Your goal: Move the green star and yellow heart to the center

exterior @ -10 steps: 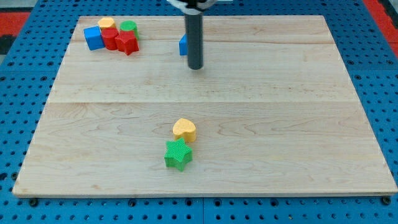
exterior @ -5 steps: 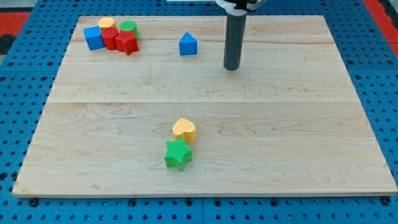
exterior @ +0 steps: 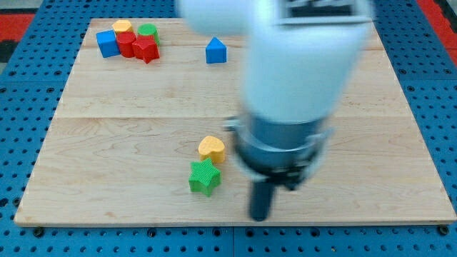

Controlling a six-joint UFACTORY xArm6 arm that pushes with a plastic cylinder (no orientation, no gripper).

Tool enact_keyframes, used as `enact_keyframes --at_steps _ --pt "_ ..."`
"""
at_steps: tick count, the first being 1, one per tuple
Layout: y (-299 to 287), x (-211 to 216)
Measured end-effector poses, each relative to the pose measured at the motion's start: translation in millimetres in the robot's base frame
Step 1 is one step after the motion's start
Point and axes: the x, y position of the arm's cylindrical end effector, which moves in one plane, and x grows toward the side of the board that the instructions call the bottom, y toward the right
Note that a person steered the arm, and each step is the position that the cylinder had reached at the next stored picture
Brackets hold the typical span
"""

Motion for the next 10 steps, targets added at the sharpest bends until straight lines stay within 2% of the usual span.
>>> enact_keyframes --at_steps 1,3,5,6,7,8,9,10 --pt "-62.6 -21.5" --pt "-9.4 -53.7" --pt "-108.6 -86.5" --pt "-102.9 -85.7" --pt "-100.9 -59.4" --pt "-74.2 -45.9" --pt "-35.6 -48.8" --pt "-52.3 -67.5"
